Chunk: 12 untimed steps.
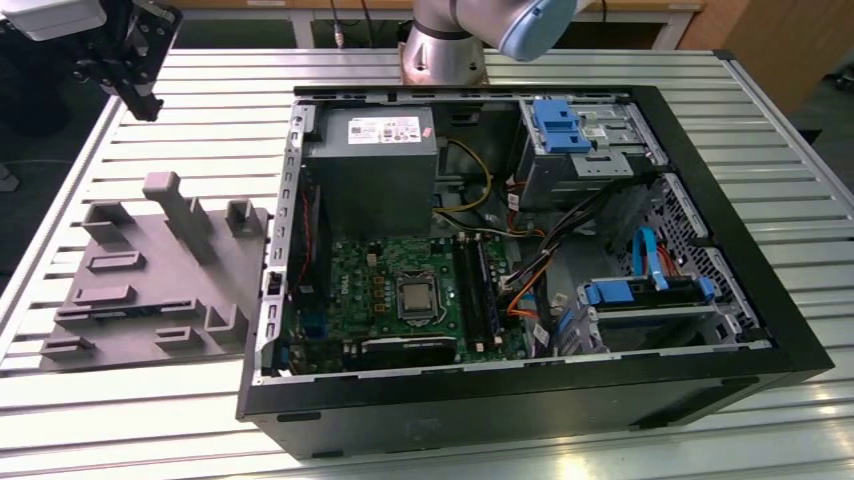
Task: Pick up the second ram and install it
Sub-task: 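Reach for the second ram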
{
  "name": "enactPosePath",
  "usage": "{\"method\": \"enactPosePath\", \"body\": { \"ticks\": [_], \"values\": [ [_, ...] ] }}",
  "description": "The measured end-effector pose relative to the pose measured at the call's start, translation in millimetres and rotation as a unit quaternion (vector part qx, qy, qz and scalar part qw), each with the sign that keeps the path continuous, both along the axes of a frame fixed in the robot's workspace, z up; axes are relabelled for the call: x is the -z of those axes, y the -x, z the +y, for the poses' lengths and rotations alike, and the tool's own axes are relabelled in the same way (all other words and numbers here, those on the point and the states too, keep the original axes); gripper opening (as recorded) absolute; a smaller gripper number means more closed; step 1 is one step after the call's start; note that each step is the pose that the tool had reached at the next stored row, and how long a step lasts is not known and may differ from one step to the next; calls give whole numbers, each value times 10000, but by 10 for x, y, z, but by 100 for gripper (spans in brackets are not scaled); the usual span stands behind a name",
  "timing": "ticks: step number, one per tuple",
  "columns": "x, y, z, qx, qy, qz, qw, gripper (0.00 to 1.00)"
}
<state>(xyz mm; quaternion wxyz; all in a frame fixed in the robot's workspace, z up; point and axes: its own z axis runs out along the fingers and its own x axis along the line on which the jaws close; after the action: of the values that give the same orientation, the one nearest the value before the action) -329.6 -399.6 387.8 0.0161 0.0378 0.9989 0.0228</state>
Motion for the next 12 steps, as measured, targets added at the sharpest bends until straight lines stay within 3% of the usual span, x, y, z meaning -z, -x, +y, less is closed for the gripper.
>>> {"method": "enactPosePath", "body": {
  "ticks": [12],
  "values": [
    [4, 53, -1, 0, 0, 0, 10000, 11]
  ]
}}
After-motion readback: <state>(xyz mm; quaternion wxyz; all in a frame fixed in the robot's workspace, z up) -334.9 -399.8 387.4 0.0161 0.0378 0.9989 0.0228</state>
